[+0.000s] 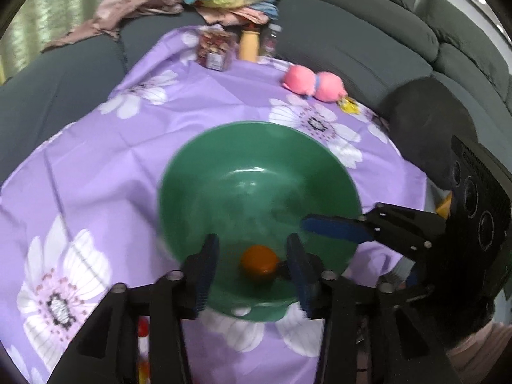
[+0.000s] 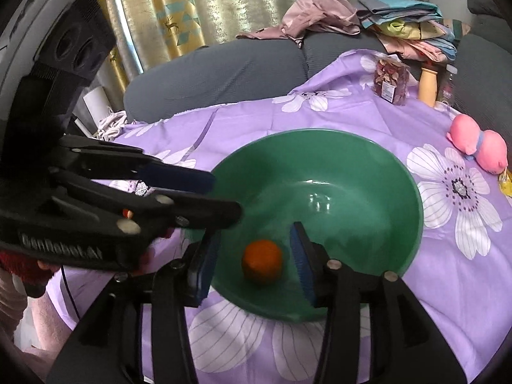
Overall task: Organize fruits
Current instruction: 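Carry the orange with the left tool into the green bowl, open, then move the open left tool back to the fruit cluster, then grasp the second orange with the left tool and lift it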
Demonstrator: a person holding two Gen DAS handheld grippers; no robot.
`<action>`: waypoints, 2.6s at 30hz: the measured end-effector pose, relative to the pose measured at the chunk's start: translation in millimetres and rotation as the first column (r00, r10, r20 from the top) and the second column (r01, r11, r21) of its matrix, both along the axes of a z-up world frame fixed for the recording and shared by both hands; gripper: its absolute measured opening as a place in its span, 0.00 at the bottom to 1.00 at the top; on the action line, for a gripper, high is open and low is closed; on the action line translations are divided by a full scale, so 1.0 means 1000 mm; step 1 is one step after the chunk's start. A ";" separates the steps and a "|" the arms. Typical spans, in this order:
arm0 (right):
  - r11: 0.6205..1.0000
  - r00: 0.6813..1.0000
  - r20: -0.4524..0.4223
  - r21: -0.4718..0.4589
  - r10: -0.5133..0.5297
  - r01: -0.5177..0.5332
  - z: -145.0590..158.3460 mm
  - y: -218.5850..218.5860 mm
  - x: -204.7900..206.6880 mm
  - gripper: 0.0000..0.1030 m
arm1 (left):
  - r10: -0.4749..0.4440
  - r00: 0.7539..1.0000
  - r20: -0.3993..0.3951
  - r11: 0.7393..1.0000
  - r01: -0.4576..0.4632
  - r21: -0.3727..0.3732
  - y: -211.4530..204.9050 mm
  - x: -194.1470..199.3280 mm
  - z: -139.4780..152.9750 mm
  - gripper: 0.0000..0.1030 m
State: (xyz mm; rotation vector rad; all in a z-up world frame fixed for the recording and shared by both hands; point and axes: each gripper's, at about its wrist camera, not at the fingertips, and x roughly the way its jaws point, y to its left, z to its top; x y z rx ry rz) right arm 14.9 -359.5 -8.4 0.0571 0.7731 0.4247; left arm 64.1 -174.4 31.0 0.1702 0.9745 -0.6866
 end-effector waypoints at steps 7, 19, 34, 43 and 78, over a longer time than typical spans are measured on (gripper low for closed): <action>1.000 1.000 0.014 0.017 -0.007 0.006 0.008 0.001 -0.011 0.47 | 0.136 0.988 0.075 0.991 -0.136 -0.006 0.059 -0.016 0.021 0.54; 0.994 0.994 0.030 0.021 0.105 -0.105 0.020 0.042 -0.028 0.50 | 0.378 0.922 0.082 0.925 -0.380 0.007 0.169 -0.063 0.013 0.54; 0.933 0.928 -0.105 -0.004 0.358 -0.361 -0.013 0.131 -0.051 0.50 | 0.422 0.906 -0.043 0.906 -0.423 -0.009 0.197 -0.093 -0.033 0.54; 0.891 0.876 -0.187 -0.015 0.444 -0.454 -0.040 0.173 -0.054 0.50 | 0.402 0.909 -0.107 0.914 -0.405 -0.013 0.196 -0.089 -0.057 0.54; 0.851 0.826 -0.243 -0.002 0.508 -0.525 -0.069 0.220 -0.030 0.38 | 0.384 0.906 -0.177 0.921 -0.390 0.001 0.196 -0.073 -0.085 0.46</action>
